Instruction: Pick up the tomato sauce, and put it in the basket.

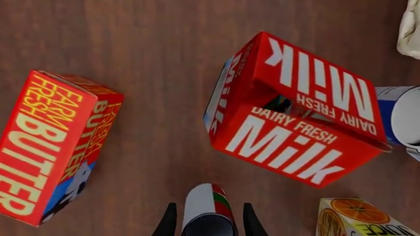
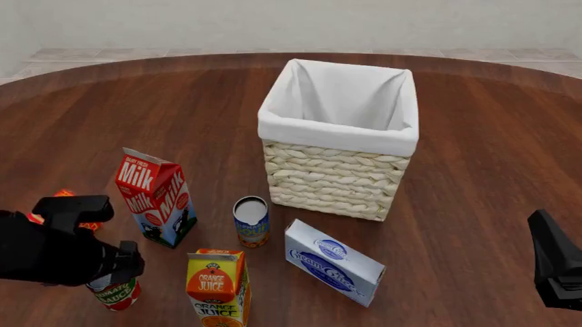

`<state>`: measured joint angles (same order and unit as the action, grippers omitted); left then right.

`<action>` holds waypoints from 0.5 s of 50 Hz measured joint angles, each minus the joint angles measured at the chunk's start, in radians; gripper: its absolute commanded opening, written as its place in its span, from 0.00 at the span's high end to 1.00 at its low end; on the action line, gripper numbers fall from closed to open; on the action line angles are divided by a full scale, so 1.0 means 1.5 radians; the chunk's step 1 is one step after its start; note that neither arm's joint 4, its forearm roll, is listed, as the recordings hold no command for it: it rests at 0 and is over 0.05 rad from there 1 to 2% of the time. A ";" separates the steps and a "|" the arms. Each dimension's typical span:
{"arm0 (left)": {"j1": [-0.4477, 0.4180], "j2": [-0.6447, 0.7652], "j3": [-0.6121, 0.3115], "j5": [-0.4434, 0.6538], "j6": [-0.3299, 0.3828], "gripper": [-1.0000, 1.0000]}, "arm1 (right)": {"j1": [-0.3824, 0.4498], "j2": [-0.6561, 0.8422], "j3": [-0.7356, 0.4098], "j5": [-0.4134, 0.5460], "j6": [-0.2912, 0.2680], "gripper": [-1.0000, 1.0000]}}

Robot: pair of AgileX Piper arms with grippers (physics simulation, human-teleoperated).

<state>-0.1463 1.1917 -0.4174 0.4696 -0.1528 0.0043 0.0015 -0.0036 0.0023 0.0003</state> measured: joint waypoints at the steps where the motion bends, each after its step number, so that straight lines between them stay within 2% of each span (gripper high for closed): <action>1: 0.000 0.001 0.000 0.000 0.000 0.00 | 0.000 0.000 0.000 0.000 0.000 0.00; 2: 0.000 0.001 0.001 -0.001 0.000 0.00 | 0.000 0.000 0.000 0.000 0.000 0.00; 3: 0.000 0.002 0.001 -0.001 0.000 1.00 | 0.000 0.000 0.000 0.000 0.000 0.00; 25: 0.010 -0.012 -0.010 0.019 0.000 1.00 | 0.000 0.000 0.000 0.000 0.000 0.00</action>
<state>-0.1309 1.1742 -0.4324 0.4981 -0.1524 0.0043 0.0015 -0.0036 0.0023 0.0002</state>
